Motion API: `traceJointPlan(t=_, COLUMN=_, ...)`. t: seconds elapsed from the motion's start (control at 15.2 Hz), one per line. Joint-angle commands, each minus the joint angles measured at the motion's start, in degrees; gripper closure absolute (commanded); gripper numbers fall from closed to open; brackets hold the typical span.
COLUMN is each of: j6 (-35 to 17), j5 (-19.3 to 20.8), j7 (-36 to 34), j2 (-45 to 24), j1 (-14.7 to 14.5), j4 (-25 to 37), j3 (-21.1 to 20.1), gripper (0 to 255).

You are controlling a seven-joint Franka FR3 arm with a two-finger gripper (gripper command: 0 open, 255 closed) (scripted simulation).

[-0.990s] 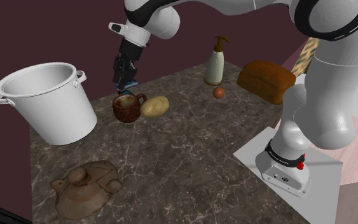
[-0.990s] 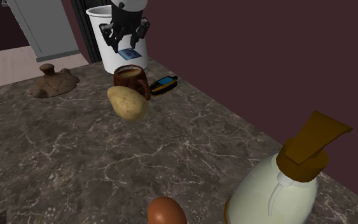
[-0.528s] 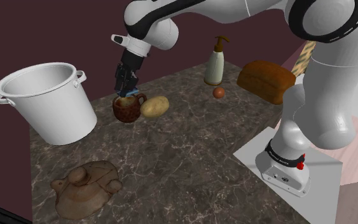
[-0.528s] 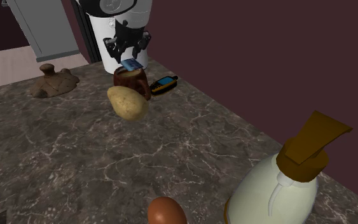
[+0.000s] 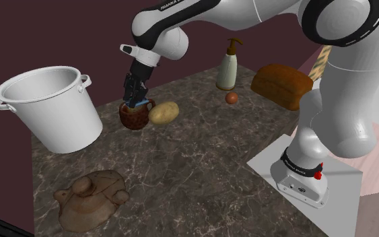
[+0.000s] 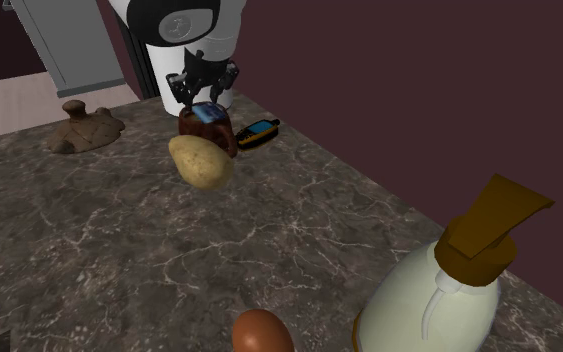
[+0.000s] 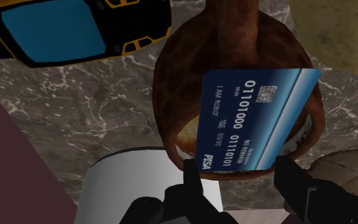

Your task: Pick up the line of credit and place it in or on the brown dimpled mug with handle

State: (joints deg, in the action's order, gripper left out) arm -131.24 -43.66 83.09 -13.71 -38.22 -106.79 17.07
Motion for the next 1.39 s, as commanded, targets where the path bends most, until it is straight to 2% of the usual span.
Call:
traceJointPlan(t=0.0, j6=-0.03, j5=-0.02, j7=0.03, j2=0.00, j1=0.00, j4=-0.03, j3=-0.01, gripper=255)
traceJointPlan(t=0.2, j6=-0.03, j5=-0.02, j7=0.03, j2=0.00, j1=0.00, j4=-0.03, j3=-0.01, gripper=255)
traceJointPlan(t=0.26, j6=-0.03, j5=-0.02, j7=0.03, j2=0.00, j1=0.00, j4=-0.03, j3=-0.01, gripper=0)
traceJointPlan(t=0.59, j6=-0.03, j5=-0.02, j7=0.03, j2=0.00, j1=0.00, j4=-0.03, j3=-0.01, gripper=0)
traceJointPlan(t=0.86, j6=4.31, j5=3.39, j7=-1.80, j2=4.76, j1=0.80, j4=-0.33, j3=1.64, gripper=0)
traceJointPlan(t=1.32, j6=4.31, j5=3.39, j7=-1.80, j2=4.76, j1=0.81, j4=-0.33, j3=1.63, gripper=0)
